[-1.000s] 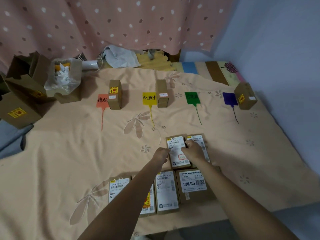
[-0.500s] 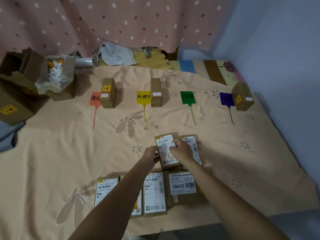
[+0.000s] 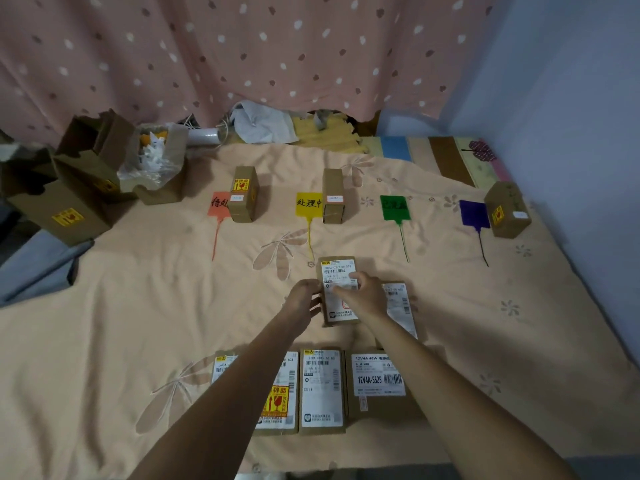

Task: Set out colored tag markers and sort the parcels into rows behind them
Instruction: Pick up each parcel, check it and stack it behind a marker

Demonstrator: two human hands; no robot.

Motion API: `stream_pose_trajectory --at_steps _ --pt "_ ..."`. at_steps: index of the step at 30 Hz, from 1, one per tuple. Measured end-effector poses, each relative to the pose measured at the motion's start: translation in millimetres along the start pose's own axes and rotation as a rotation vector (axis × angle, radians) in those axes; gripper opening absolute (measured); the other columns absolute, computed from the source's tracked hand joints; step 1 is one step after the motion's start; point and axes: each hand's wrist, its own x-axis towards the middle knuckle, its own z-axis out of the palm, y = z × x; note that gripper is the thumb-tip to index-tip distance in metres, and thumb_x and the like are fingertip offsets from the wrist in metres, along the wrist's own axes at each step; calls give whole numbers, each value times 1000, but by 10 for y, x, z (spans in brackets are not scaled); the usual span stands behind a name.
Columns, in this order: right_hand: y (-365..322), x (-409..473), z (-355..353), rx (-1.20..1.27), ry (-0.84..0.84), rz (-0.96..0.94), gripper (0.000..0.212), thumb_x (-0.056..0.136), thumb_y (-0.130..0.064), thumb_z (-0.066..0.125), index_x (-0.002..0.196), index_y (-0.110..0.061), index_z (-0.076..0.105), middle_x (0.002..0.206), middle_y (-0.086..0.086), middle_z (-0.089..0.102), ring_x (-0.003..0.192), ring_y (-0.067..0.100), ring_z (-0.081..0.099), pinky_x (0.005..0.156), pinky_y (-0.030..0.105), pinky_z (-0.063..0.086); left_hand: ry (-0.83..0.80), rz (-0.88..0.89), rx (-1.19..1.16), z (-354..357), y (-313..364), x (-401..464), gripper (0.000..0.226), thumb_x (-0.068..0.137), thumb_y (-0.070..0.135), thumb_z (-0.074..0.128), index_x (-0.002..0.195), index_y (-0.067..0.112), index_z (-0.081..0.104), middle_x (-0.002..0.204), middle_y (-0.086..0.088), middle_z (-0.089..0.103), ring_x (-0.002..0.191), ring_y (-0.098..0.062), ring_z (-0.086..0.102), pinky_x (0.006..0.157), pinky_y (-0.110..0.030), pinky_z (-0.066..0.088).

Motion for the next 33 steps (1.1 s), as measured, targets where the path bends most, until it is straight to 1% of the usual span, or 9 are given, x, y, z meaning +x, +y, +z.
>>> stream_pose_trajectory --at_steps 5,8,11,15,19,22,26,29,33 --pt "-79 -37 -8 -59 38 -31 78 57 -61 79 124 -26 59 120 1 54 102 20 62 83 30 53 112 -65 -108 -49 -19 -4 6 92 2 45 92 3 51 102 -15 47 84 -28 56 62 -28 43" --pt "-77 -51 -6 -106 14 -34 82 56 -62 79 126 -26 56 121 3 52 107 22 58 85 30 51 111 -89 -131 -68 -59 6 16 92 4 43 77 6 51 81 -14 57 67 -21 52 59 -26 35" --pt "-10 -72 10 -126 26 -8 86 52 -61 79 127 -28 54 122 6 49 114 26 52 94 36 48 134 -77 -86 -98 -67 -8 22 92 2 43 73 9 48 65 -5 69 71 -17 53 63 -26 34" --pt "113 -62 87 -102 26 81 98 46 -67 76 129 -27 45 123 9 55 115 31 53 93 40 50 -15 -60 -39 -81 -48 -59 5 88 7 53 89 12 54 108 -8 65 105 -24 52 89 -36 33" --pt "218 -89 228 -223 64 111 88 64 -56 78 133 -18 38 131 19 43 120 38 44 94 40 41 -106 -58 -34 -37 -136 -35 10 87 2 54 86 11 52 93 -8 63 90 -25 56 80 -35 38" --pt "183 -93 299 -269 35 58 88 64 -53 79 134 -21 37 137 18 39 124 37 42 96 41 41 18 -40 -86 -167 -286 83 15 91 -3 43 95 9 51 96 -10 62 91 -25 58 78 -35 41" --pt "15 -34 213 37 -47 -12 91 48 -56 80 128 -32 45 124 3 53 113 23 53 84 33 51 85 53 -156 -378 -242 126 12 93 -1 45 96 8 54 92 -9 61 83 -22 61 72 -32 44" --pt "-122 -63 54 398 -192 -20 74 63 -37 87 126 -29 48 118 -3 60 102 13 61 72 24 51 -45 96 -21 -423 -60 54 29 93 15 52 116 0 59 106 -11 65 86 -21 64 71 -28 49" --pt "-243 -71 -74 676 -316 -58 78 54 -36 92 122 -28 56 118 4 69 106 21 69 95 46 55 -247 105 65 -380 244 -148 42 93 45 52 123 18 64 106 -3 68 95 -20 63 79 -30 49"
